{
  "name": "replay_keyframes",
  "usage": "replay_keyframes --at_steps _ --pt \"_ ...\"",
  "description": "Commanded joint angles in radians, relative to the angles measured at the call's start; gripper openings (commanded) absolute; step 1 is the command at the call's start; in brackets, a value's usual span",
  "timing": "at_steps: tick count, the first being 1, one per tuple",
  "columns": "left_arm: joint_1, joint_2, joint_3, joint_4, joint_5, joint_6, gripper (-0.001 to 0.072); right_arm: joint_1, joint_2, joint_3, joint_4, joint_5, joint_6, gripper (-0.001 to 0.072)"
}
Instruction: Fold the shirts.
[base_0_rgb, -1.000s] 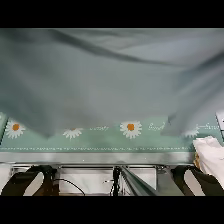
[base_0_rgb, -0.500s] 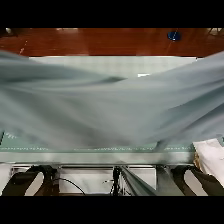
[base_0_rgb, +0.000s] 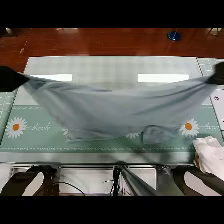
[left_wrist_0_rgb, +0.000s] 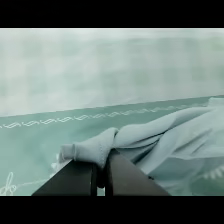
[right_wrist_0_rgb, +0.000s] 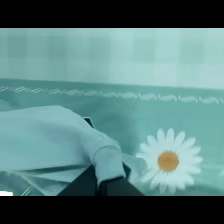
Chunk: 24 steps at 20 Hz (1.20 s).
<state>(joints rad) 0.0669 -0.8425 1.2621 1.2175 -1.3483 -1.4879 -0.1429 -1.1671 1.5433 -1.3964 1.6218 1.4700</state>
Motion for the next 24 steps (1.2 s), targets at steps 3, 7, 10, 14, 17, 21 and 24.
replay_keyframes --at_steps 3,7,10,14,17,21,24 --pt "0.001 -0.282 -0.076 0.025 0.33 0.108 0.0035 0.077 -0.225 -0.051 -0.054 -0.43 -0.004 0.0025" --pt "0.001 -0.422 -0.076 0.021 0.523 0.108 0.0036 0.077 -0.319 -0.051 -0.048 -0.578 -0.013 0.0026" --pt "-0.007 -0.483 -0.076 0.021 0.62 0.108 0.0036 0.077 -0.37 -0.051 -0.013 -0.71 -0.013 0.0026" --pt "-0.044 -0.545 -0.076 0.021 0.711 0.112 0.0037 0.077 -0.434 -0.051 0.027 -0.885 -0.011 0.0026" --pt "-0.074 -0.612 -0.076 0.022 0.768 0.116 0.0038 0.077 -0.479 -0.051 0.031 -0.946 -0.011 0.0026" --pt "-0.091 -0.699 -0.076 -0.015 0.619 0.115 0.0041 0.077 -0.517 -0.051 0.045 -0.822 -0.005 0.003" --pt "-0.092 -0.726 -0.076 -0.036 0.469 0.115 0.0145 0.077 -0.522 -0.05 0.054 -0.718 -0.006 0.0138"
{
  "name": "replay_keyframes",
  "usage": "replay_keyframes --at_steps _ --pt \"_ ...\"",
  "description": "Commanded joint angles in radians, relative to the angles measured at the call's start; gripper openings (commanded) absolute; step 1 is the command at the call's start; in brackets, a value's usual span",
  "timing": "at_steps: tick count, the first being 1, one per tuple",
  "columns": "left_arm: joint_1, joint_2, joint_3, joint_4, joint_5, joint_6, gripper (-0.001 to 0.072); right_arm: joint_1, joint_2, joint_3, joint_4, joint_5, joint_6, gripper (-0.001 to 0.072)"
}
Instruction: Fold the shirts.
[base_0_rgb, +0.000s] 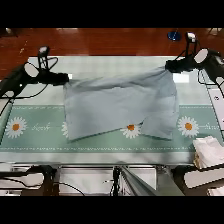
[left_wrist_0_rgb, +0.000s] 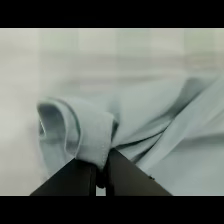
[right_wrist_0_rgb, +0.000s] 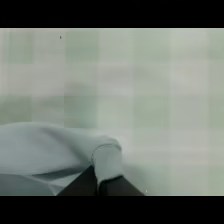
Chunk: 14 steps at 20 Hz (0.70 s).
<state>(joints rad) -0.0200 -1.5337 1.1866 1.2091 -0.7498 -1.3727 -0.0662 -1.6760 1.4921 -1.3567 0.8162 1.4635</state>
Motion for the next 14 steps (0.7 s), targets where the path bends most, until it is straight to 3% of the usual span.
replay_keyframes --at_steps 1,2,3,5,7,8,10,11,14 --pt "-0.003 -0.028 0.008 -0.027 -0.158 0.0 0.0285 0.0 -0.004 0.009 0.015 0.111 0.0 0.0216" --pt "0.006 -0.019 0.031 -0.026 -0.195 -0.001 0.0458 -0.002 0.013 0.026 0.005 0.132 -0.003 0.0317" --pt "0.023 -0.004 0.068 -0.018 -0.234 0.0 0.0517 -0.008 0.037 0.054 -0.028 0.154 -0.003 0.0413" --pt "0.08 0.057 0.161 0.068 -0.313 0.0 0.0516 -0.018 0.105 0.134 -0.208 0.245 -0.003 0.0477" --pt "0.148 0.121 0.203 0.202 -0.417 -0.002 0.0516 -0.059 0.157 0.185 -0.489 0.383 -0.003 0.0479" --pt "0.195 0.141 0.191 0.252 -0.513 -0.029 0.0517 -0.104 0.172 0.184 -0.53 0.446 -0.003 0.0474" --pt "0.303 0.145 0.138 0.196 -0.718 -0.019 0.0517 -0.236 0.174 0.173 -0.423 0.566 -0.025 0.043" --pt "0.351 0.158 0.088 0.113 -0.776 0.034 0.0517 -0.31 0.174 0.144 -0.33 0.596 -0.059 0.043" --pt "0.453 0.289 -0.159 -0.115 -0.781 0.115 0.0517 -0.514 0.174 0.021 0.055 0.664 -0.164 0.0436"
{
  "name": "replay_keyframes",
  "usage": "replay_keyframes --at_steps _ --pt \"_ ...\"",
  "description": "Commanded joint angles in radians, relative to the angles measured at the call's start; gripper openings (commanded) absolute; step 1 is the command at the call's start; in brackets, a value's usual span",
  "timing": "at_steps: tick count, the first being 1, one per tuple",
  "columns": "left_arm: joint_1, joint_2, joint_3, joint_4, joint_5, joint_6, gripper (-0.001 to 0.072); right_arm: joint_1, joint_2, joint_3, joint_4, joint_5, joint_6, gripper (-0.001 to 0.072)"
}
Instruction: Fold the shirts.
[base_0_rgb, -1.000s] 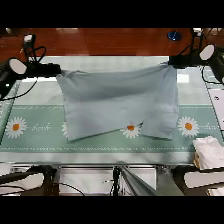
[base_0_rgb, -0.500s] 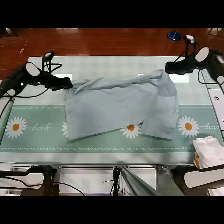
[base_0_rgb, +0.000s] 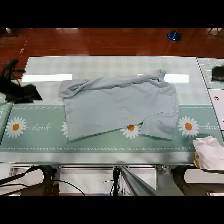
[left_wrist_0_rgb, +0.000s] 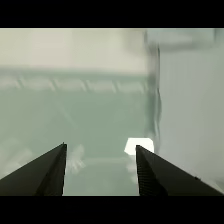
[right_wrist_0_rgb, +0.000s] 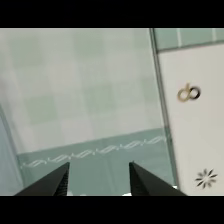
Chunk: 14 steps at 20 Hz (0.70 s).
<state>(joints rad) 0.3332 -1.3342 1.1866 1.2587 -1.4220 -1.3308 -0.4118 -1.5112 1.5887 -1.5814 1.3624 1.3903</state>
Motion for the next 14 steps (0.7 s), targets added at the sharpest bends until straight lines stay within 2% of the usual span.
replay_keyframes --at_steps 1,2,3,5,7,11,14 --pt "0.116 0.142 -0.244 -0.217 -0.104 0.115 0.0517 -0.224 0.009 -0.122 0.395 0.116 -0.121 0.0436" --pt "0.128 0.196 -0.332 -0.259 -0.103 0.158 0.0525 -0.265 0.009 -0.162 0.475 0.101 -0.148 0.0436" --pt "0.135 0.244 -0.413 -0.277 -0.092 0.176 0.0579 -0.297 0.009 -0.198 0.536 0.089 -0.172 0.0436" --pt "0.136 0.307 -0.543 -0.278 -0.068 0.179 0.0622 -0.325 0.009 -0.248 0.61 0.08 -0.214 0.0437" --pt "0.136 0.332 -0.665 -0.308 -0.066 0.19 0.0623 -0.321 0.009 -0.276 0.648 0.064 -0.229 0.0479" --pt "0.133 0.329 -0.799 -0.43 0.048 0.209 0.0622 -0.301 0.009 -0.284 0.687 0.053 -0.248 0.0479" --pt "0.13 0.327 -0.803 -0.45 0.138 0.14 0.0621 -0.301 0.009 -0.284 0.708 0.056 -0.248 0.0477"
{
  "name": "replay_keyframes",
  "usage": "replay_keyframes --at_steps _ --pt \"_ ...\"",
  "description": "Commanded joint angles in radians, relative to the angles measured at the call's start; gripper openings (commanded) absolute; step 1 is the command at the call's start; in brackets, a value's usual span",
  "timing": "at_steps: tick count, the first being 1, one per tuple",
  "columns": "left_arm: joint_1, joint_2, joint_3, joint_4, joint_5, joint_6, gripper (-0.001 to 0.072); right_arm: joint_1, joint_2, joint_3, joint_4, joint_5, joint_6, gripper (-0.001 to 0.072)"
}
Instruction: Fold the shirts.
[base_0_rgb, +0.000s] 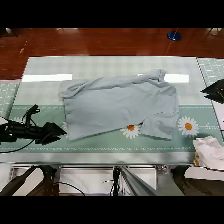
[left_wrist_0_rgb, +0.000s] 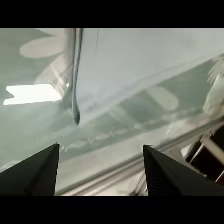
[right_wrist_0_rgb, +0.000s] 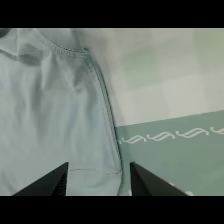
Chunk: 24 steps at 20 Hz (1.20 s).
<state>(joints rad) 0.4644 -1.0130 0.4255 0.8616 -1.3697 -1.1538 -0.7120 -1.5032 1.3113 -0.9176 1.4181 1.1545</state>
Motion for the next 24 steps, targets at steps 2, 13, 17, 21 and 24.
replay_keyframes --at_steps 2,13,17,21,24 --pt "-0.014 -0.012 -0.042 -0.027 0.094 -0.056 0.0618 -0.001 0.001 -0.007 0.047 -0.001 -0.012 0.0477" --pt "-0.3 -0.211 -0.04 -0.056 0.332 -0.09 0.0484 -0.001 0.001 -0.007 0.045 0.039 -0.012 0.0476" --pt "-0.321 -0.23 -0.04 -0.054 0.427 -0.089 0.0039 -0.001 0.001 -0.007 0.045 0.06 -0.012 0.0476" --pt "-0.32 -0.214 -0.038 -0.054 0.408 -0.066 0.0037 -0.001 0.001 -0.007 0.02 0.063 -0.011 0.0474" --pt "-0.32 -0.19 -0.038 -0.054 0.393 -0.062 0.0036 -0.002 -0.026 -0.015 -0.133 0.064 0.044 0.0473"
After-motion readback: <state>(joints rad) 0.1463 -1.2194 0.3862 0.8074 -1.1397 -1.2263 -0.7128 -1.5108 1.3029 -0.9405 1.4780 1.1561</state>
